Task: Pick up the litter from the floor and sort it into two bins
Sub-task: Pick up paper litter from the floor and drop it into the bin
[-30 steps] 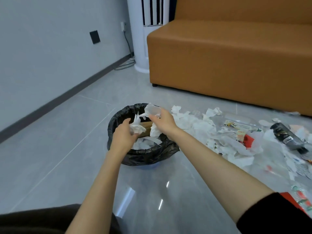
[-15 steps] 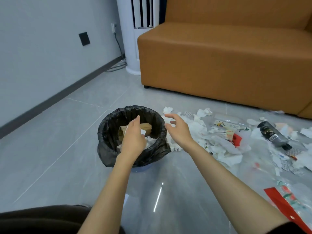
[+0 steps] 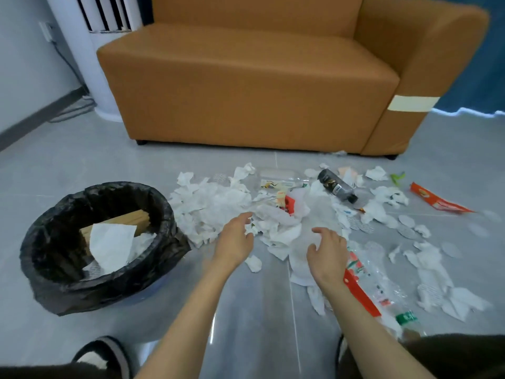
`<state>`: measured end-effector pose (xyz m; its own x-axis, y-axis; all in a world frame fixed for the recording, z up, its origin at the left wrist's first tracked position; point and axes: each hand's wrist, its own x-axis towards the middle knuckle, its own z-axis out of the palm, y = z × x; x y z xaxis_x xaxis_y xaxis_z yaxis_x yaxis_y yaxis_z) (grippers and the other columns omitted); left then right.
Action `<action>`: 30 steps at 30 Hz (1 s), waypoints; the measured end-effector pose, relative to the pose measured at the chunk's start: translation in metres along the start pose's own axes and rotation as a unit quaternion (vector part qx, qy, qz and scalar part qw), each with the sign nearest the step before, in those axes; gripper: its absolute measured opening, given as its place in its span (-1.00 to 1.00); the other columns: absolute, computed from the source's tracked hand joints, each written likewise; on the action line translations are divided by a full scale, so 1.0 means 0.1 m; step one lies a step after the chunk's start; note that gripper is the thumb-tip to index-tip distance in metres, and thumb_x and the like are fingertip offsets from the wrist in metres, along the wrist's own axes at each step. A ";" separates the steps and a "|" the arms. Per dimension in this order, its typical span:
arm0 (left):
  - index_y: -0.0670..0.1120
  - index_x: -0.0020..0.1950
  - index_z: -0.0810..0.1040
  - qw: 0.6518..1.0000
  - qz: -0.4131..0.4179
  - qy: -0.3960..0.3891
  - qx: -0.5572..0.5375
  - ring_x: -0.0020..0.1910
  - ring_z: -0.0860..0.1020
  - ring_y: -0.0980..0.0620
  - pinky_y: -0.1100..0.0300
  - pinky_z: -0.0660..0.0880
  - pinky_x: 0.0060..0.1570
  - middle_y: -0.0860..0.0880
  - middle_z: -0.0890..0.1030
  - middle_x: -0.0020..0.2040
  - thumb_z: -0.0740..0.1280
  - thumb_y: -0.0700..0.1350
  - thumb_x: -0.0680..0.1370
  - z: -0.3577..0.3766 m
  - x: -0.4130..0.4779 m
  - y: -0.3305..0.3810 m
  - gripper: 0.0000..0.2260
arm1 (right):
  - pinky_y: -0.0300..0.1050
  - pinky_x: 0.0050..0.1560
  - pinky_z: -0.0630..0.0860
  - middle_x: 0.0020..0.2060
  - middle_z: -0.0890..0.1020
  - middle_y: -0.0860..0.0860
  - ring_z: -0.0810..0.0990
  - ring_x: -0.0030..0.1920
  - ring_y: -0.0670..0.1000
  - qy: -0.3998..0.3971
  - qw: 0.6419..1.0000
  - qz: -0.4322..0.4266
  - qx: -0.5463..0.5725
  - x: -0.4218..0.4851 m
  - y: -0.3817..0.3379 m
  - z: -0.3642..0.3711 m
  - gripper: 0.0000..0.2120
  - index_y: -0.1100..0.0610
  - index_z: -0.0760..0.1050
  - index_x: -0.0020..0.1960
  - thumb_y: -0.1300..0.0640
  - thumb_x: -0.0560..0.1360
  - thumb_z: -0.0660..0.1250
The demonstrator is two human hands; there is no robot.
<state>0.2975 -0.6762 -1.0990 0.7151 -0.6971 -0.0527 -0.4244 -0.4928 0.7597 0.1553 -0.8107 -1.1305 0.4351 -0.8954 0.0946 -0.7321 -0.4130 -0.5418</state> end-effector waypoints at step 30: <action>-0.09 0.25 0.48 0.833 -0.212 -0.325 -0.395 0.09 0.61 -0.06 0.06 0.55 0.09 -0.11 0.62 0.16 0.45 0.22 0.32 1.35 0.40 0.77 -0.39 | -0.17 -0.29 0.33 -0.51 0.44 -0.04 0.37 -0.39 -0.01 -0.109 0.925 0.207 0.300 0.11 0.72 -0.58 -0.74 0.12 0.39 -0.38 0.34 0.44 0.15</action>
<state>0.2184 -0.8125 -1.1306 0.1473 -0.8092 -0.5688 0.4709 -0.4483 0.7598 0.0771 -0.8602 -1.1204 0.3253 -0.8745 -0.3597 -0.4660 0.1827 -0.8657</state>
